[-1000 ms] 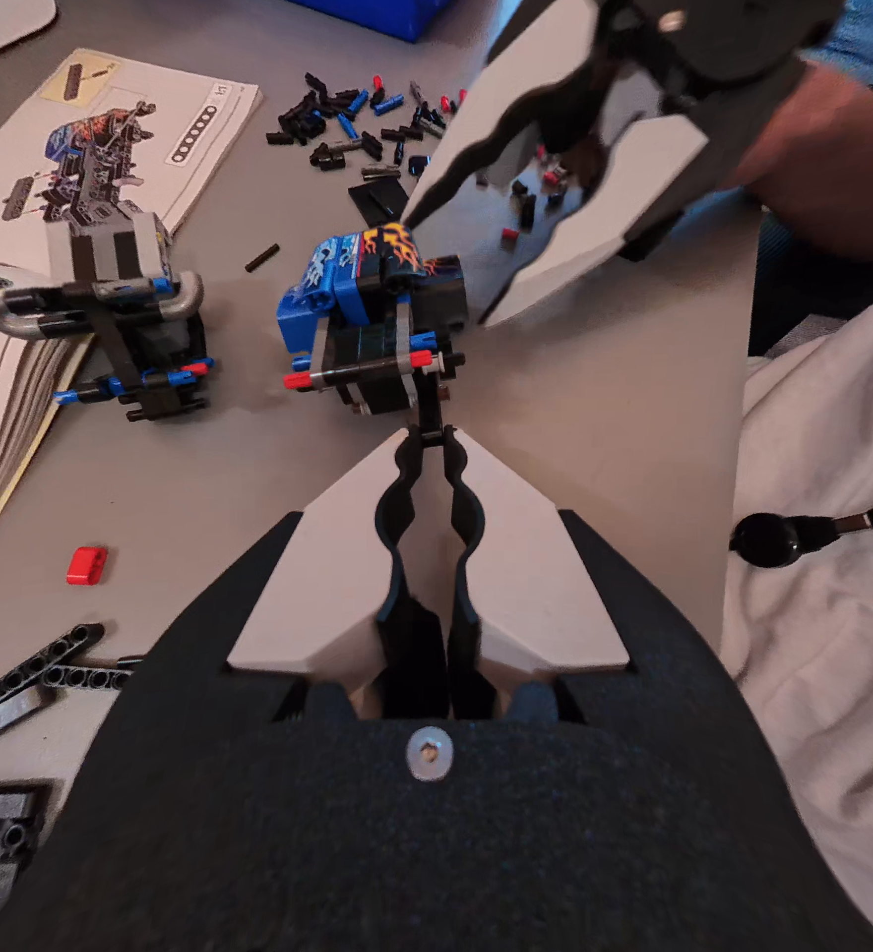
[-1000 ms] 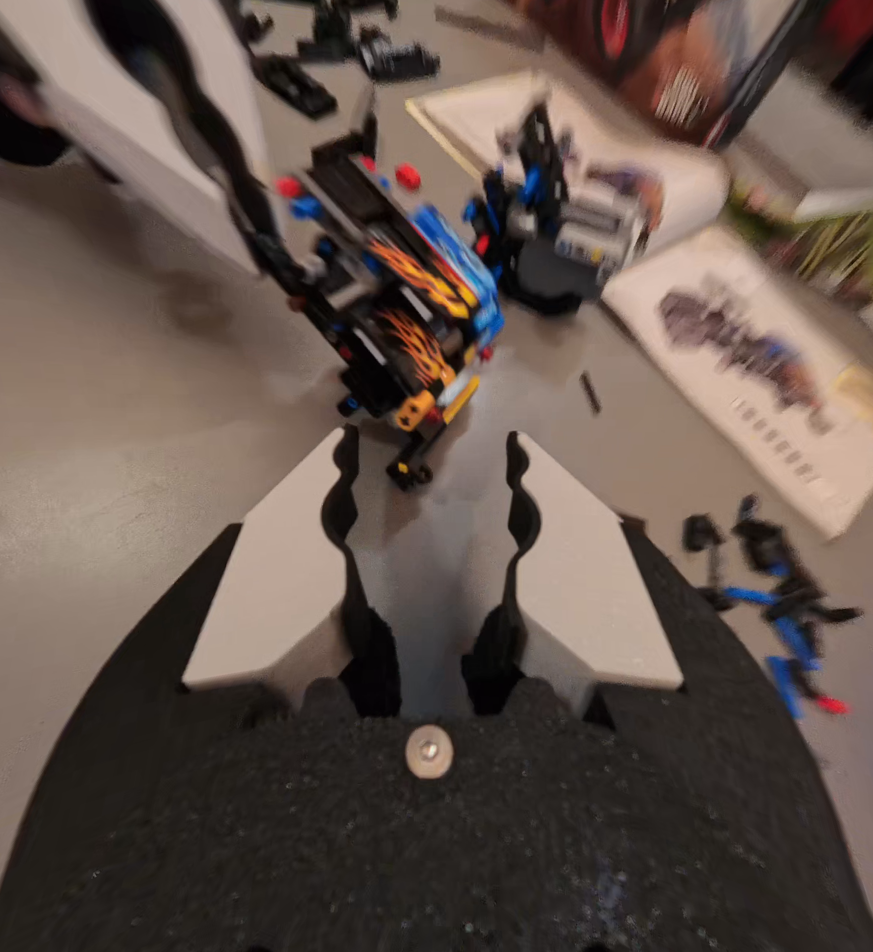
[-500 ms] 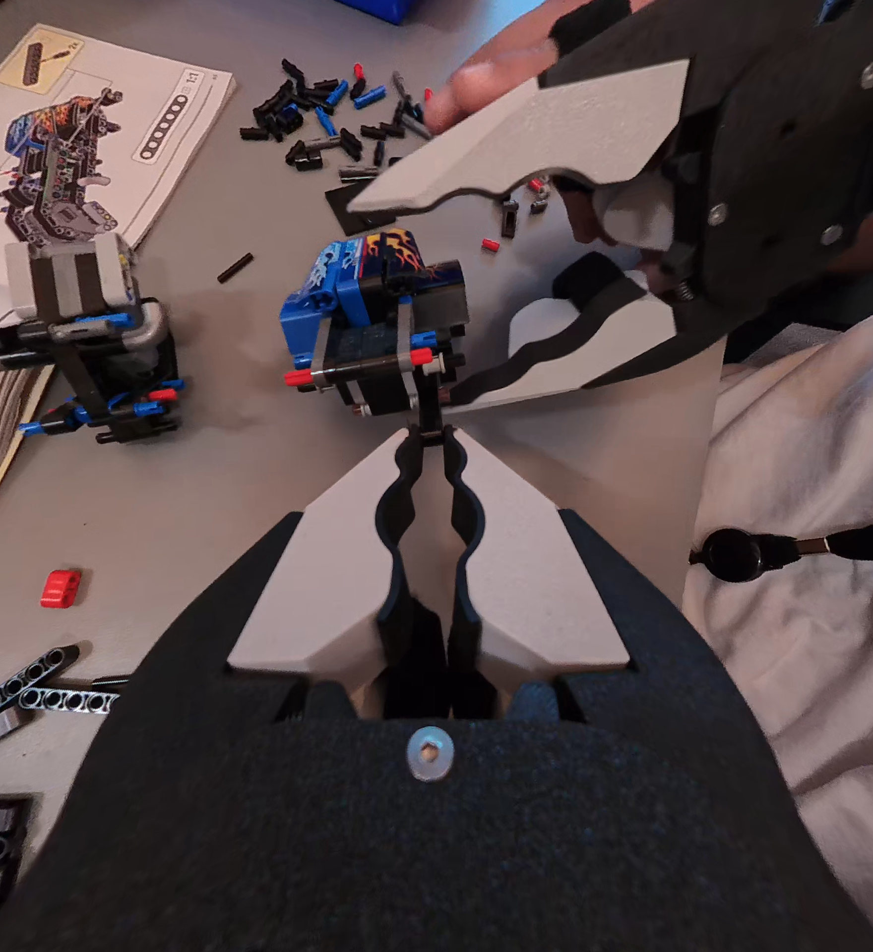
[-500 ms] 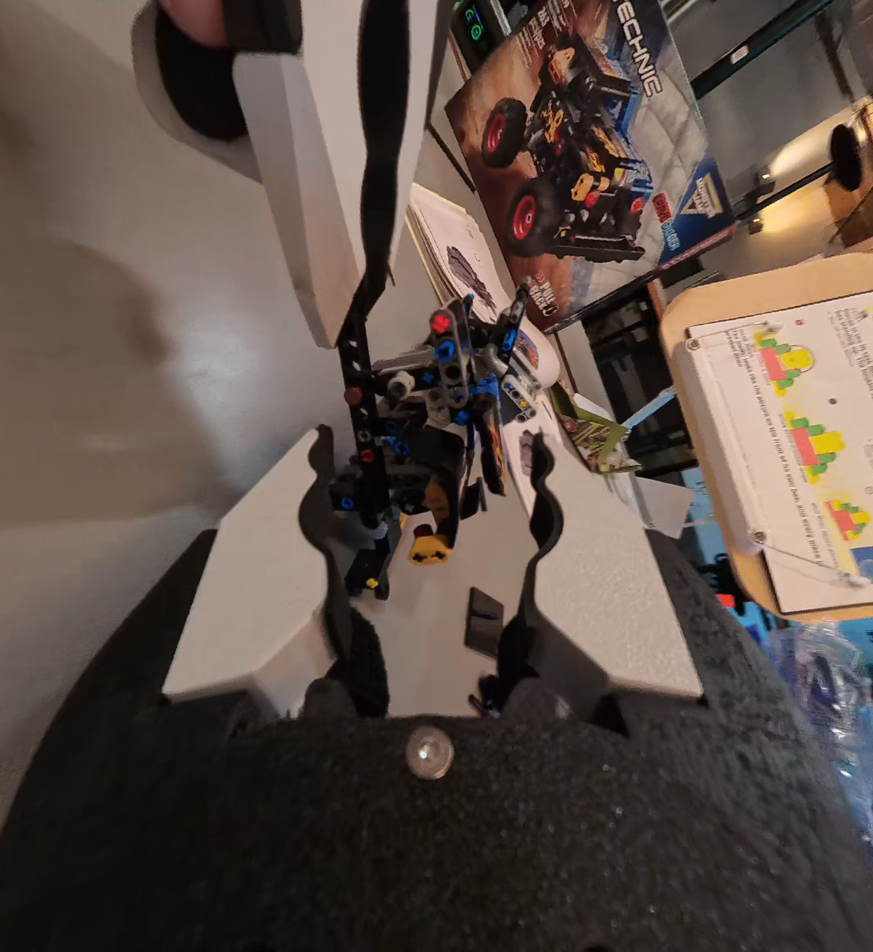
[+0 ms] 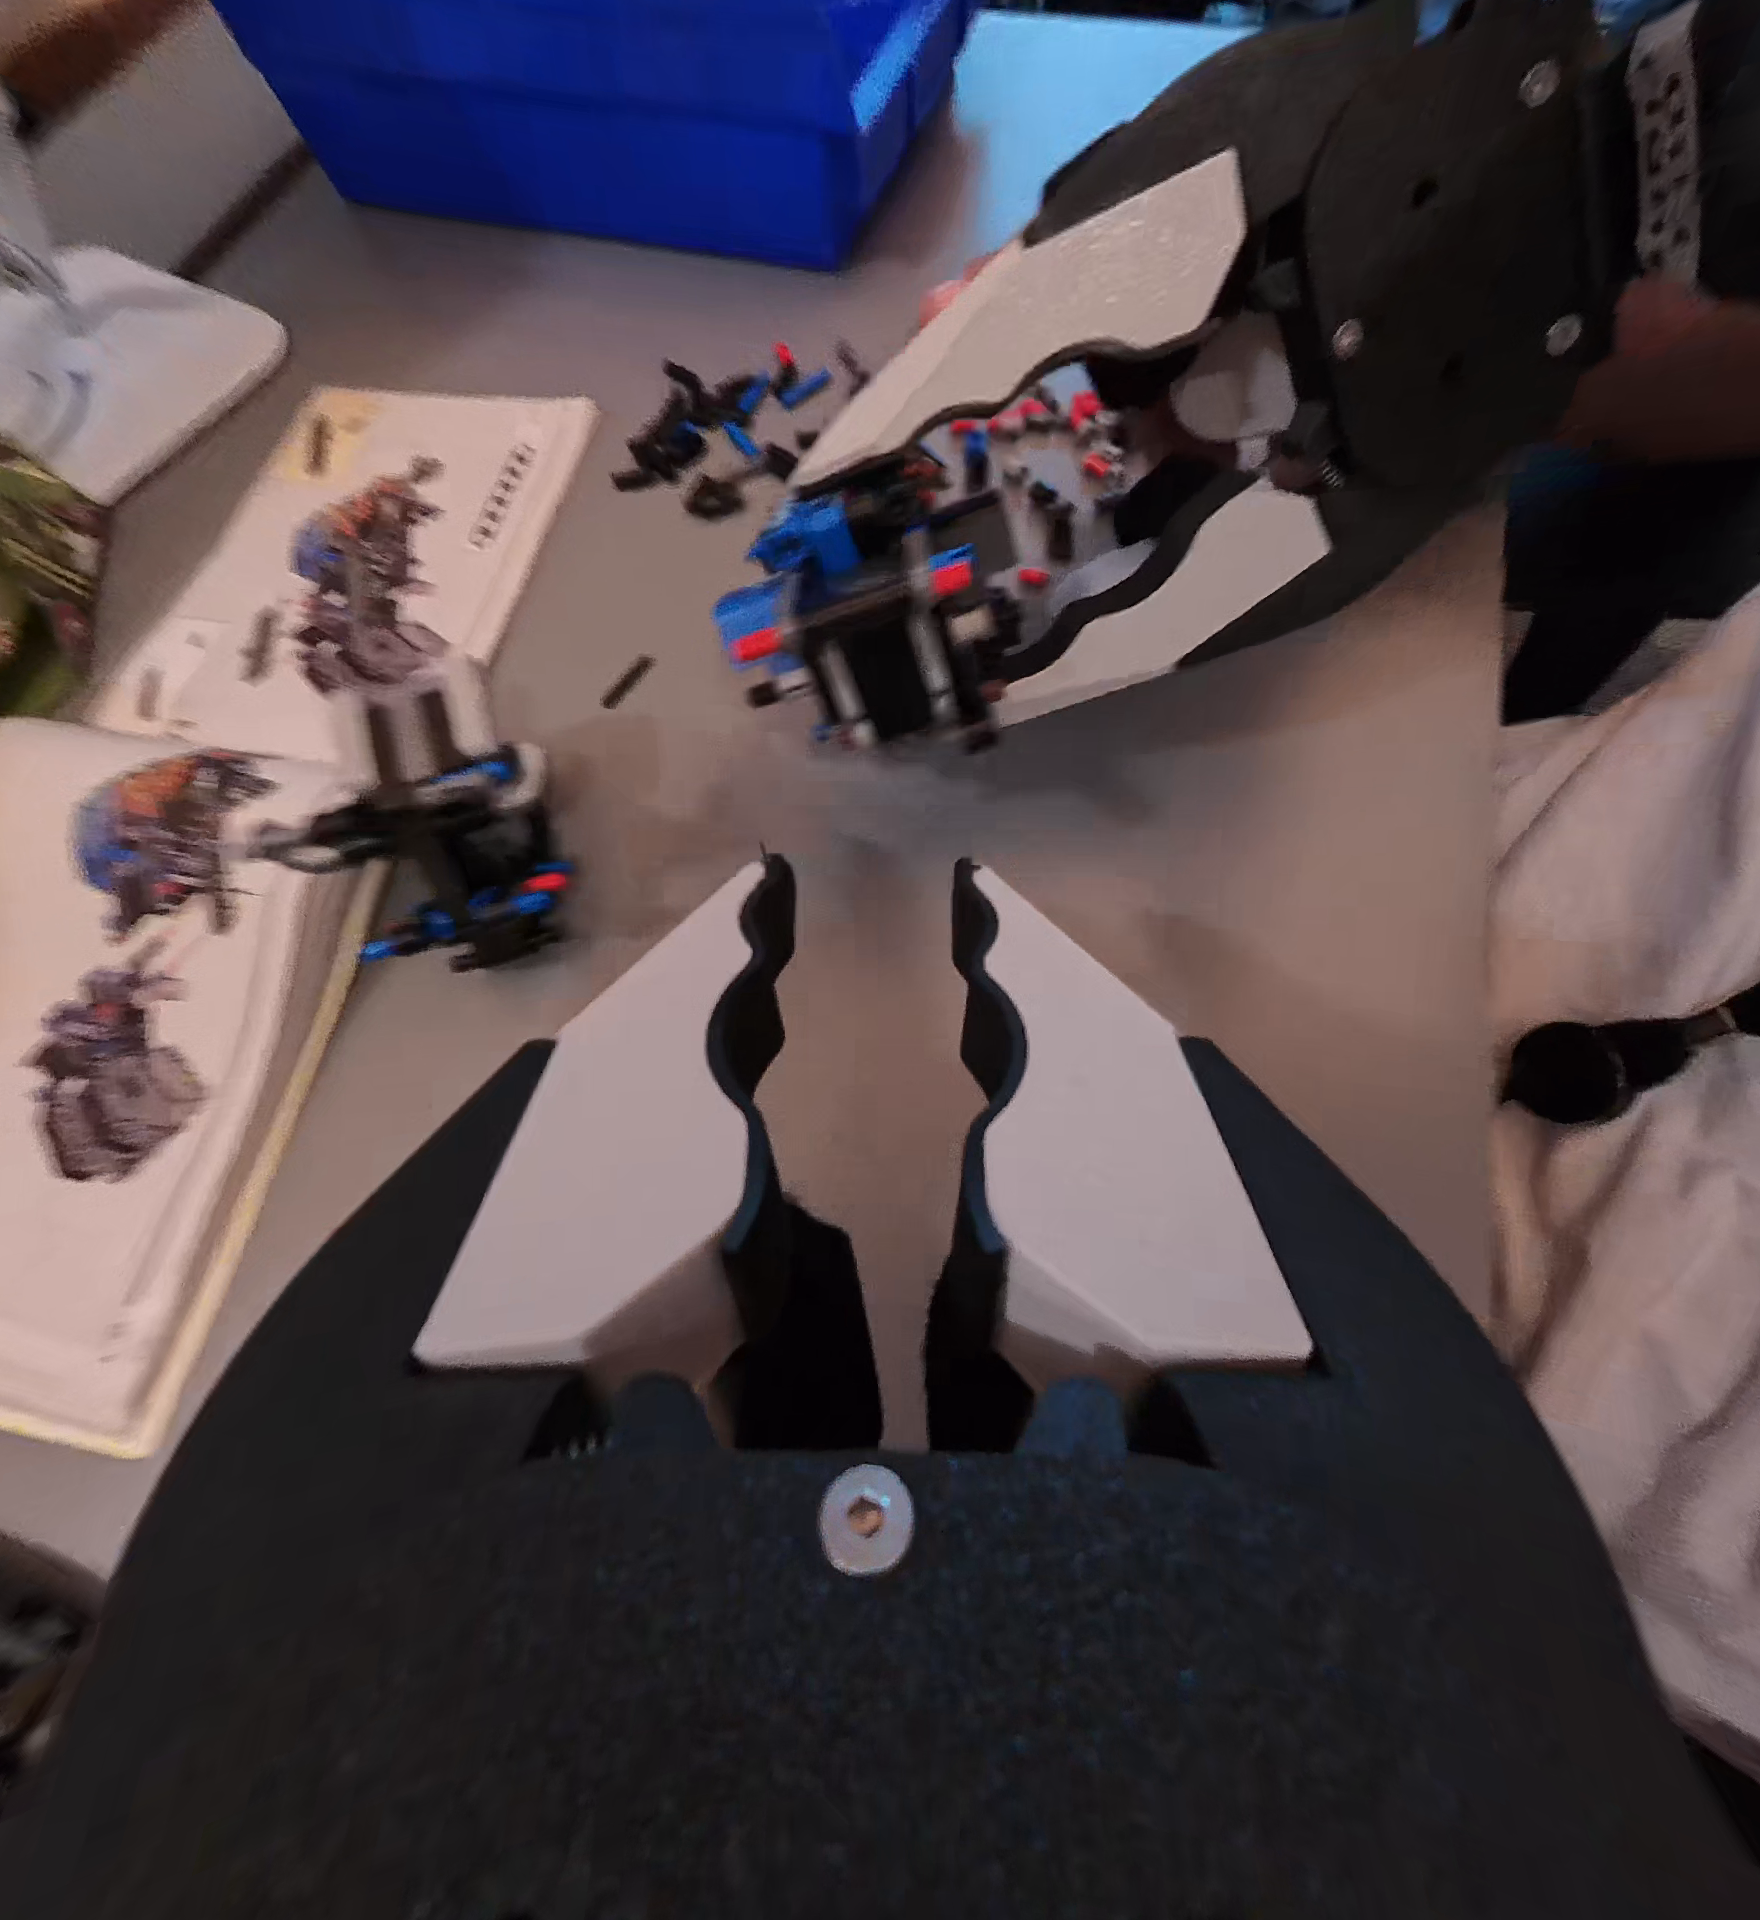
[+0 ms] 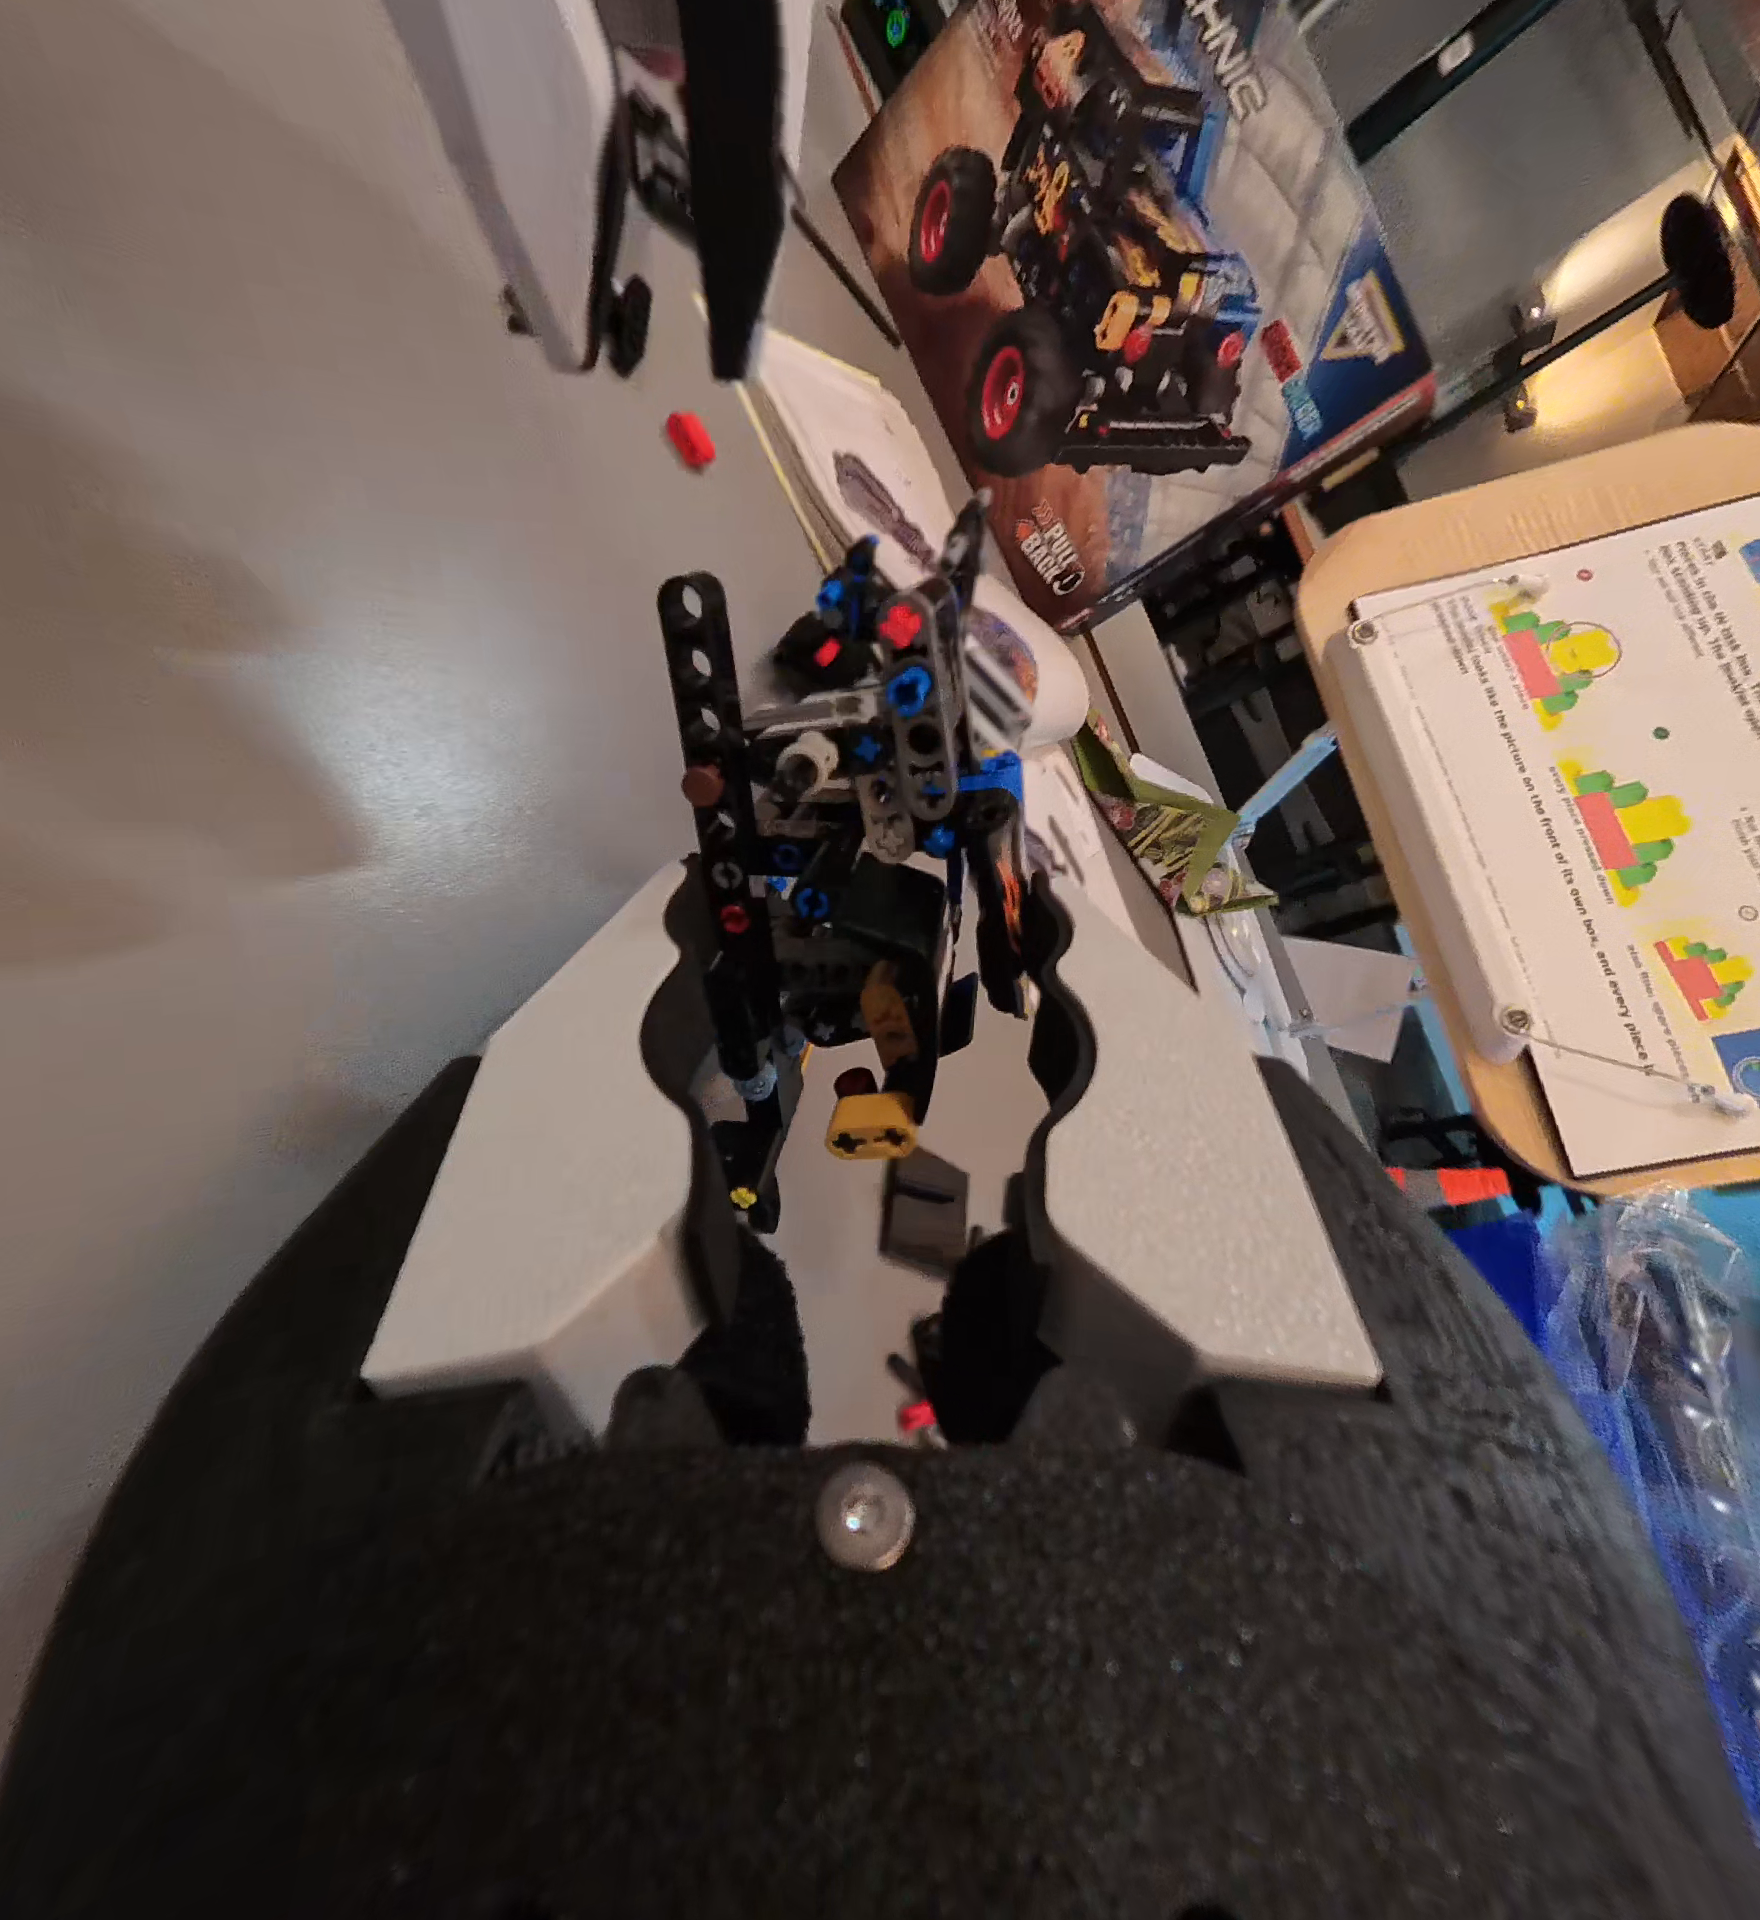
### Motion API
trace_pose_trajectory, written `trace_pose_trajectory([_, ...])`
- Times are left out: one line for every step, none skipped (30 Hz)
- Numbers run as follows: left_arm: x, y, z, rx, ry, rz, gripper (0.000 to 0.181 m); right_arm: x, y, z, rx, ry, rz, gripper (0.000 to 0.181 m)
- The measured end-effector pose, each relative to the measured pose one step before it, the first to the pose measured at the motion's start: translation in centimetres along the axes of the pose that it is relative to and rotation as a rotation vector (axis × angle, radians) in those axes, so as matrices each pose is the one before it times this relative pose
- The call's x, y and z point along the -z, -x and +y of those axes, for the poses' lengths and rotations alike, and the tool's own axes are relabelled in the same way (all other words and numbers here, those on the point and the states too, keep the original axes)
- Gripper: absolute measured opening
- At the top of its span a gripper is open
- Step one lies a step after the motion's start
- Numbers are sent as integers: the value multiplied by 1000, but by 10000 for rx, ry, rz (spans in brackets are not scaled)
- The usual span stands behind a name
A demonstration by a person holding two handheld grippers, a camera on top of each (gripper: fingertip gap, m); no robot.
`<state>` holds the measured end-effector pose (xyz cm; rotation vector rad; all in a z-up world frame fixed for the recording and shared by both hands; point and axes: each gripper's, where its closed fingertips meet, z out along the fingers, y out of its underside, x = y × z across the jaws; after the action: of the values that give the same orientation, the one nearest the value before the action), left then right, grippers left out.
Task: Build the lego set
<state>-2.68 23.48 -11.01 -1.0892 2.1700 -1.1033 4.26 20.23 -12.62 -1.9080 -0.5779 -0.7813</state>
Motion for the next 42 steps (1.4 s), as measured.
trace_pose_trajectory([498,1254,-217,-155,-228,-164,29,124,-688,-156,46,-179,-36,59])
trace_pose_trajectory([311,1534,-32,21,-134,-229,29,9,-833,-58,143,-104,-1,59])
trace_pose_trajectory([101,1596,34,162,-46,-205,33,-126,-931,37,156,-60,-2,59])
trace_pose_trajectory([-8,1318,-66,175,-89,-65,36,-273,-942,151,154,-28,-46,59])
trace_pose_trajectory([-87,1135,-100,163,-137,-30,36,-401,-1029,287,84,-3,-3,59])
trace_pose_trajectory([-168,1002,17,136,-82,-54,37,-522,-929,374,-1,-4,-33,59])
trace_pose_trajectory([-224,872,103,94,-33,-100,38,-626,-713,485,-114,3,-98,59])
trace_pose_trajectory([-216,682,103,82,-102,-133,39,-666,-416,603,-127,101,-156,59])
trace_pose_trajectory([-159,427,87,98,-216,-109,38,-648,-399,600,-130,142,28,59])
trace_pose_trajectory([-84,300,54,142,-327,-123,38,-563,-220,485,-121,100,75,59])
trace_pose_trajectory([-41,119,223,155,-255,-67,37,-444,55,290,-159,-8,8,59])
trace_pose_trajectory([-42,-18,473,150,-75,2,36,-320,256,144,-223,-57,-98,59])
trace_pose_trajectory([-55,-64,592,162,23,23,35,-246,426,153,-240,26,-248,59])
trace_pose_trajectory([-82,-121,627,128,100,82,34,-209,339,107,-201,43,-231,59])
trace_pose_trajectory([-73,-44,586,3,200,51,33,-233,64,90,-63,26,-73,59])
trace_pose_trajectory([-1,151,323,-130,161,-82,33,-263,-303,112,10,26,142,59])
trace_pose_trajectory([52,186,66,-171,73,-121,34,-266,-303,135,-53,56,94,59])
trace_pose_trajectory([89,89,-91,-103,-21,-65,33,-205,-40,86,-202,27,-123,59])
trace_pose_trajectory([79,-13,-104,6,-63,12,33,-148,74,76,-384,-22,-249,59])
trace_pose_trajectory([60,-6,-54,94,-50,14,33,-45,-1,20,-441,-92,-194,59])
trace_pose_trajectory([51,117,-17,121,-53,-53,32,47,-161,21,-307,-113,-65,59])
trace_pose_trajectory([7,125,75,97,14,-35,31,103,-238,12,-162,-106,15,59])
trace_pose_trajectory([-47,60,196,44,92,13,31,178,-197,-57,-83,-131,21,59])
trace_pose_trajectory([-82,112,173,-3,66,-29,31,223,-146,-134,-65,-162,12,59])
trace_pose_trajectory([-117,81,172,-23,51,-33,31,178,-122,-143,-99,-122,22,59])
trace_pose_trajectory([-147,25,166,-11,49,-7,31,102,-116,-95,-95,-69,38,59])
trace_pose_trajectory([-160,-60,182,6,50,39,31,52,-73,-3,-32,-22,29,59])
trace_pose_trajectory([-177,-141,227,24,93,81,31,5,-51,138,-6,57,26,59])
trace_pose_trajectory([-139,-103,151,46,55,51,31,-23,-25,215,-12,86,31,59])
trace_pose_trajectory([-97,-141,8,50,-29,75,31,-35,29,193,-24,63,2,59])
trace_pose_trajectory([-97,-247,17,48,-9,136,31,-41,100,139,-69,-10,-55,59])
trace_pose_trajectory([-93,-142,84,40,44,85,31,-30,76,132,-82,27,-61,59])
trace_pose_trajectory([-73,-7,40,1,11,-14,31,-31,12,100,-87,8,-17,59])
trace_pose_trajectory([-65,41,38,-38,5,-25,31,-30,27,77,-64,10,-24,59])
trace_pose_trajectory([-66,49,75,-27,42,-18,31,-38,28,80,-41,39,-7,59])
trace_pose_trajectory([-78,69,72,13,37,-27,32,-5,2,57,5,33,28,59])
trace_pose_trajectory([-112,42,43,59,29,4,33,31,18,-47,58,-22,35,59])
trace_pose_trajectory([-177,-95,69,116,61,95,39,22,20,-65,64,-2,42,59])
trace_pose_trajectory([-239,-112,88,154,99,98,45,25,18,-32,65,29,42,59])
trace_pose_trajectory([-291,67,40,158,75,-18,48,15,7,-58,63,-5,48,59])
trace_pose_trajectory([-324,74,49,78,91,-32,52,-5,41,8,15,18,17,59])
trace_pose_trajectory([-332,89,85,-35,130,-45,55,-9,140,80,-12,55,-53,59])
